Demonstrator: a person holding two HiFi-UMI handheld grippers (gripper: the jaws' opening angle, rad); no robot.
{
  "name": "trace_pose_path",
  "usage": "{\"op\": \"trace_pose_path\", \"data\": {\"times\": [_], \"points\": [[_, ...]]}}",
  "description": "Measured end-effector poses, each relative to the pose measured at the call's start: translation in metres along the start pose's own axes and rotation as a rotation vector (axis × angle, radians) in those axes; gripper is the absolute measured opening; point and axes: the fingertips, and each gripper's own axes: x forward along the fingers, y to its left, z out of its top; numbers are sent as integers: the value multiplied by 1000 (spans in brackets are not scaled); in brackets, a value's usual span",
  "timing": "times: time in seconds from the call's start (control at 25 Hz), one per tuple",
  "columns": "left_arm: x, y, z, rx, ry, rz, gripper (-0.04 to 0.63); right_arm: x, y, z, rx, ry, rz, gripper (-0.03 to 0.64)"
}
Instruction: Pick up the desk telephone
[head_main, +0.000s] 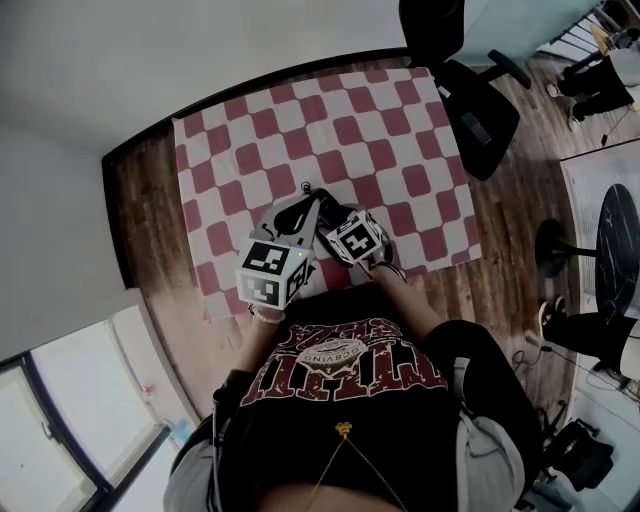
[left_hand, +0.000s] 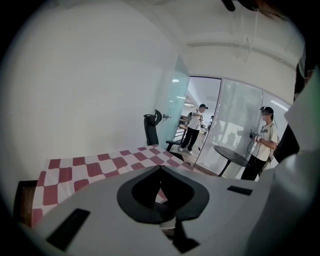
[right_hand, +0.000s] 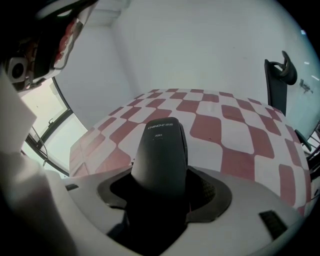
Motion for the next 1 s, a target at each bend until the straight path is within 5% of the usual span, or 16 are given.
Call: {"op": "trace_pose_path", "data": {"times": [1.0], "points": [[-9, 3, -4, 34, 7, -48, 0, -6, -3, -4, -8, 10, -74, 281]]}}
